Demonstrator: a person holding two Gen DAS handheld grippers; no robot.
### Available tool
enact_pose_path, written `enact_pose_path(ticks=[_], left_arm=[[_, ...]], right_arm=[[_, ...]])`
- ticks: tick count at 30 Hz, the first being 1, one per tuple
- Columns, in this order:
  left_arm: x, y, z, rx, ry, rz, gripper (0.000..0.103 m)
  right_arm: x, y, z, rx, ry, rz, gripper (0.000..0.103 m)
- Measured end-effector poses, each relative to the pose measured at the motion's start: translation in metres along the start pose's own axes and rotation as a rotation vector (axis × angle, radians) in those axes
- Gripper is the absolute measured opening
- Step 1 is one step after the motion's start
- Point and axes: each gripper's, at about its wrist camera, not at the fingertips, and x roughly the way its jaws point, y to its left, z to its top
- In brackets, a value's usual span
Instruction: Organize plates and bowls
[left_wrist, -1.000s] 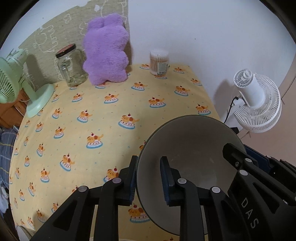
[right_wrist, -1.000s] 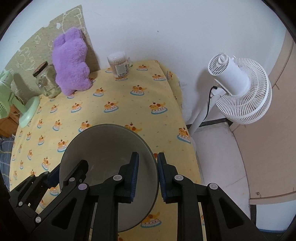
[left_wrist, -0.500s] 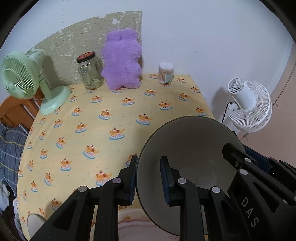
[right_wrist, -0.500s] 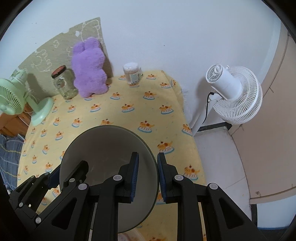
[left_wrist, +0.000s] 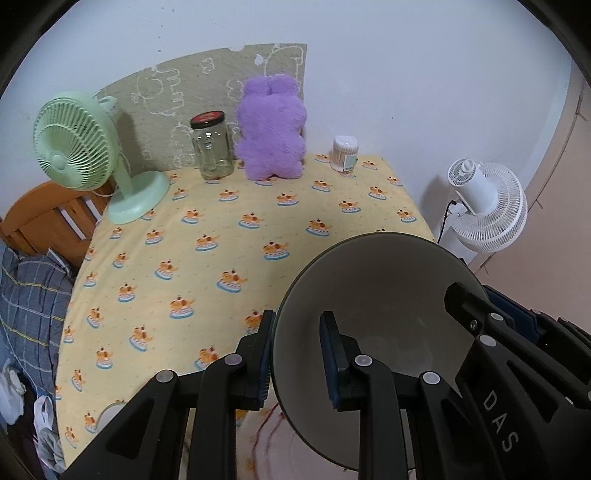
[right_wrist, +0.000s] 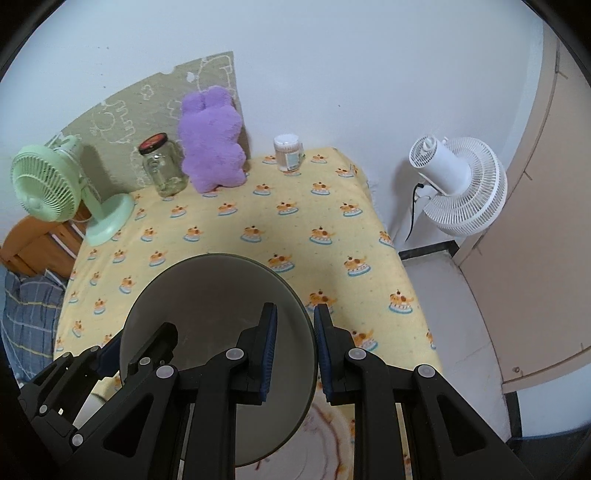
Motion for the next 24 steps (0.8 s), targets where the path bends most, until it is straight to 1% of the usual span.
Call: enact_pose_path(ticks=[12, 24], left_arm=[[-0.036, 0.053, -0.027, -0.018, -0.023, 0.003, 0.021], [-0.046, 0.108, -0.056, -0.032, 0.001, 0.030, 0.021]], right_arm=[[-0.039, 0.054, -0.031, -0.019, -0.025, 0.006, 0.024], [-0.047, 0.109, -0.064, -0.023, 0.004, 0.034, 0.024]])
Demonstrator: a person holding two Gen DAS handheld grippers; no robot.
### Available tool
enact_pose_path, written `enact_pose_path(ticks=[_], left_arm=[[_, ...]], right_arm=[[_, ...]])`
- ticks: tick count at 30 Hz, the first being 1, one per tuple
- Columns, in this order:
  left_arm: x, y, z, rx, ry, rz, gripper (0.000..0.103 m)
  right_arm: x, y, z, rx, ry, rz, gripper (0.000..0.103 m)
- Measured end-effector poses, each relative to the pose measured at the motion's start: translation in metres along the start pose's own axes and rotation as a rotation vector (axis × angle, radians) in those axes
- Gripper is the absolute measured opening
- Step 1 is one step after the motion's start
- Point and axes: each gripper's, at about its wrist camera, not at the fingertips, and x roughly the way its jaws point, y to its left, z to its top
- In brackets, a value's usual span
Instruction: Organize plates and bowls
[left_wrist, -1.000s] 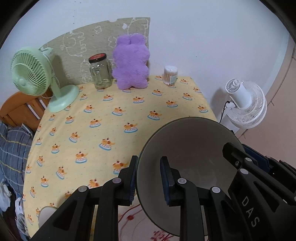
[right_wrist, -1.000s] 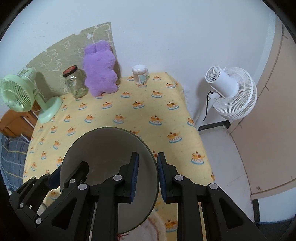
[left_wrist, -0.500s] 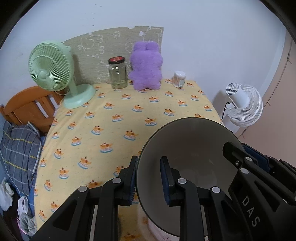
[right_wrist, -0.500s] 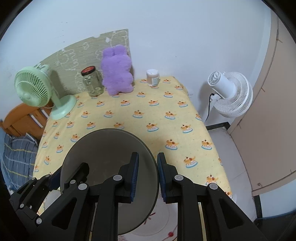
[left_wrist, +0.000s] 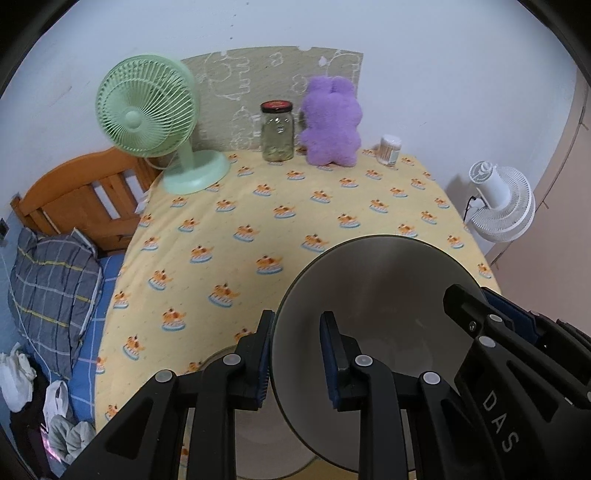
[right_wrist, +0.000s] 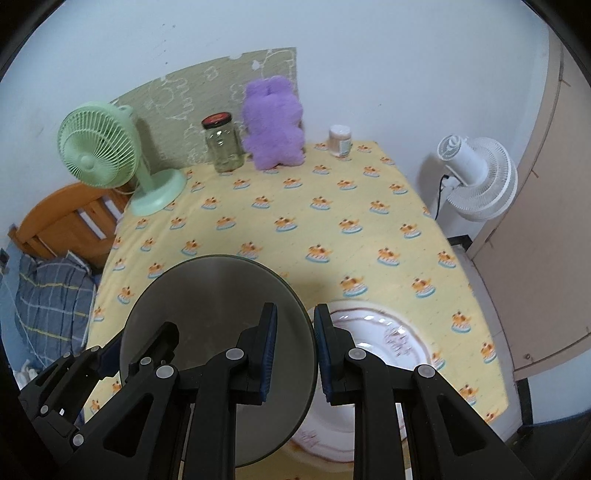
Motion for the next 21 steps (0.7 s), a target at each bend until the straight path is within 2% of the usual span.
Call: enact_pose_path(ticks=[10, 21], left_arm=[[0.006, 0.035, -0.021, 0.001, 0.034, 0.014, 0.021], [0.013, 0.056, -0.035, -0.015, 0.081, 0.016, 0.021]], right_arm=[[0.009, 0.037, -0.023, -0.023, 0.040, 0.006, 0.024], [0.018, 0.062, -0.042, -0.047, 0.084, 0.006, 0.024]])
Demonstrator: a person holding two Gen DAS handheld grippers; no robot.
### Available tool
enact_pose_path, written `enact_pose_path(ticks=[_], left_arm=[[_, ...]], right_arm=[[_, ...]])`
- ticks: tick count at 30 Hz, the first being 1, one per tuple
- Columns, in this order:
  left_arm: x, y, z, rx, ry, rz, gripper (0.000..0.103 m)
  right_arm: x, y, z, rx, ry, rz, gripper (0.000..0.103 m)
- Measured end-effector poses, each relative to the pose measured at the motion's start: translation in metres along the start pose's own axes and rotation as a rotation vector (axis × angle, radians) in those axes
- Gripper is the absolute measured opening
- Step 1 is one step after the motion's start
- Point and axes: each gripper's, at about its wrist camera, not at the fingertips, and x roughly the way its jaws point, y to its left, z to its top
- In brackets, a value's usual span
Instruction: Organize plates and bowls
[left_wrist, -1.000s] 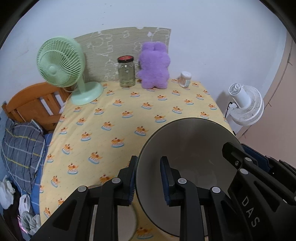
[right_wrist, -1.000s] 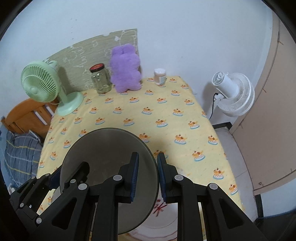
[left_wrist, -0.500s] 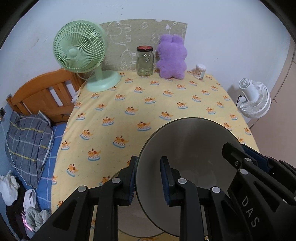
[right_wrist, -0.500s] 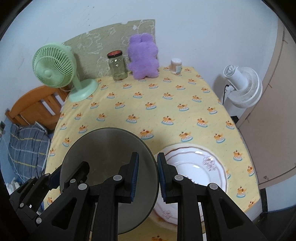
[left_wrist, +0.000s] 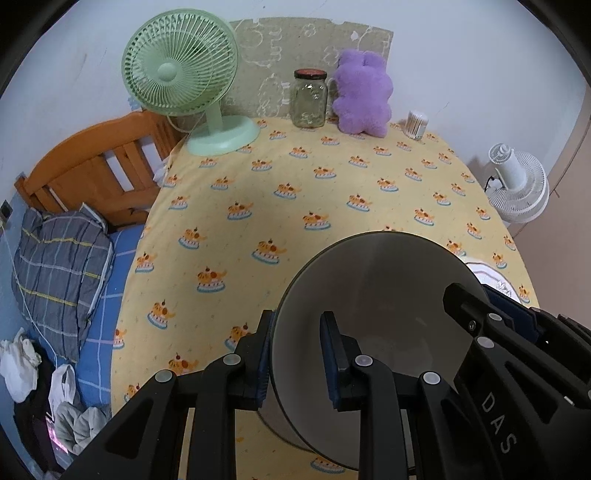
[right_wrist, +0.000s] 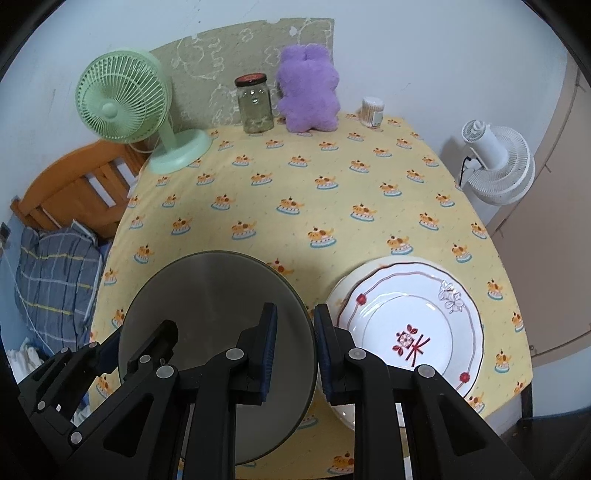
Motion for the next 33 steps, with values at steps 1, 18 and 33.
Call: enact_pose_path(ticks=[1, 18, 33], left_arm=[[0.002, 0.002, -0.002, -0.003, 0.009, 0.001, 0.021], [0.028, 0.023, -0.021, -0.035, 0.096, 0.018, 0.021], [0.039, 0.024, -0.019, -0.022, 0.109, -0.020, 0.036]], right_arm=[[0.001, 0.001, -0.001, -0.001, 0.004, 0.000, 0.024], [0.035, 0.023, -0.020, -0.035, 0.098, 0.012, 0.024], [0.047, 0.025, -0.019, -0.024, 0.105, 0.017, 0.027]])
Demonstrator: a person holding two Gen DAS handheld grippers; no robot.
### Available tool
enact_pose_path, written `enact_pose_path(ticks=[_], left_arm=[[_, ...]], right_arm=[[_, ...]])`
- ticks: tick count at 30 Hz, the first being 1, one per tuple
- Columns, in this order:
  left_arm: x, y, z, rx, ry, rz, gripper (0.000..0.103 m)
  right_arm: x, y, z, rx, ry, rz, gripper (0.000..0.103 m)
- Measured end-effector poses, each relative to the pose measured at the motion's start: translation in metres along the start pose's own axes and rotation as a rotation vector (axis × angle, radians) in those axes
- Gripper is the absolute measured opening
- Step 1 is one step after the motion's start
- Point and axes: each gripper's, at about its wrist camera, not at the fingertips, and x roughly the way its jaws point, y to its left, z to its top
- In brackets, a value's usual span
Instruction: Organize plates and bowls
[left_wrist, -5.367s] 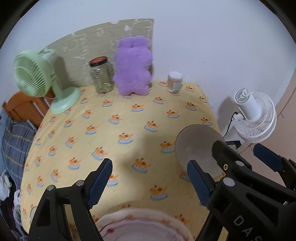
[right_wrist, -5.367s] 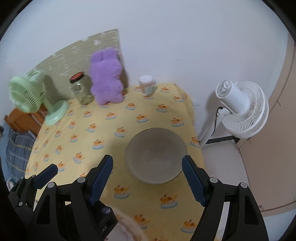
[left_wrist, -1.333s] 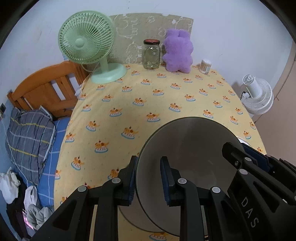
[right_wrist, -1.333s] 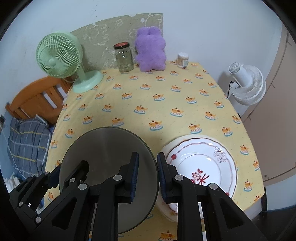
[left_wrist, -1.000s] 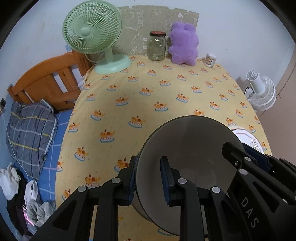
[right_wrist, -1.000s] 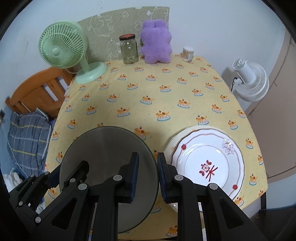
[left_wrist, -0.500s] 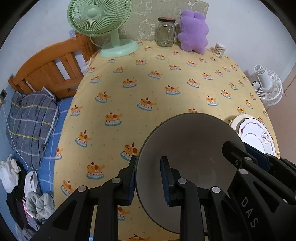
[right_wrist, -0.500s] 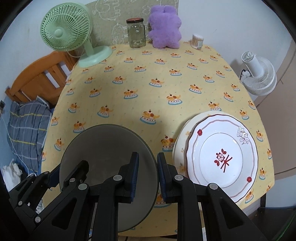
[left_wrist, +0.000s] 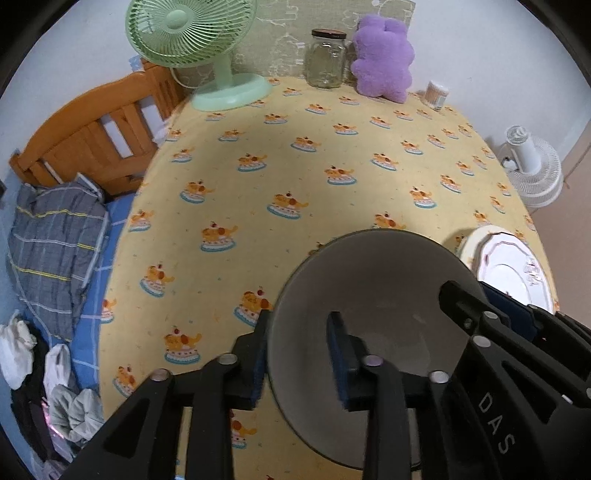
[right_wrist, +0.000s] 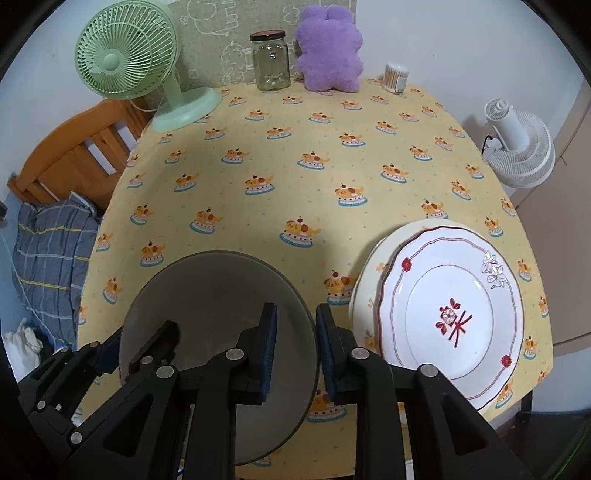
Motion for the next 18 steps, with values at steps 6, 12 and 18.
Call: enact_pose_path(ticks=[6, 12, 18], left_arm=[[-0.005, 0.002, 0.000, 0.028, -0.006, -0.048, 0.061], [-0.009, 0.010, -0.001, 0.020, -0.015, -0.073, 0.082], [-0.006, 0.011, -0.005, 0.004, 0.003, -0.071, 0.085]], right_arm=[[-0.005, -0.004, 0.000, -0.016, 0.012, 0.027, 0.033], [-0.014, -0.012, -0.004, 0.032, -0.004, 0.032, 0.073], [-0.011, -0.019, -0.003, 0.039, -0.001, 0.041, 0.073]])
